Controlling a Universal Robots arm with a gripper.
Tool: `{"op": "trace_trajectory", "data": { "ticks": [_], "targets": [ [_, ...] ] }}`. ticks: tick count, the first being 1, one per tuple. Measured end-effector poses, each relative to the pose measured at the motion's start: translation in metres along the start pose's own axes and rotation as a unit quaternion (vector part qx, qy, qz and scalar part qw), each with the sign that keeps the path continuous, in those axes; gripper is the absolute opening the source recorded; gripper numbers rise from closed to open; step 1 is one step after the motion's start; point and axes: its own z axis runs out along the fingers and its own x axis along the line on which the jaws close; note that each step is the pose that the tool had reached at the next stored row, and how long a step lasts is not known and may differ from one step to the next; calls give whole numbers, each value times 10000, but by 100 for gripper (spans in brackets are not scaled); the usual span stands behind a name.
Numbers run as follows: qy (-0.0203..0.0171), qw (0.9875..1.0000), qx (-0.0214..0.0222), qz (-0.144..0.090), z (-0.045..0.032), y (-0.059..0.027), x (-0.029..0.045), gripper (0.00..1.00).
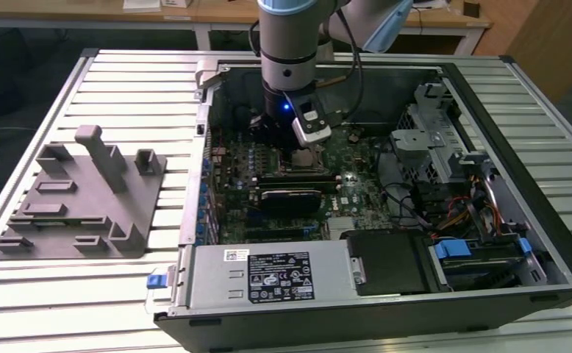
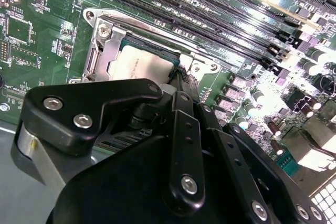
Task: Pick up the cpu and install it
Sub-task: 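Close the cpu cover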
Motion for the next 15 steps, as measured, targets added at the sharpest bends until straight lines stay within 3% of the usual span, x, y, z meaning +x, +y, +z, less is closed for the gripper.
{"op": "trace_trajectory", "data": {
  "ticks": [15],
  "targets": [
    [-2, 10000, -3, 0, -14, 5, 12, 11]
  ]
}}
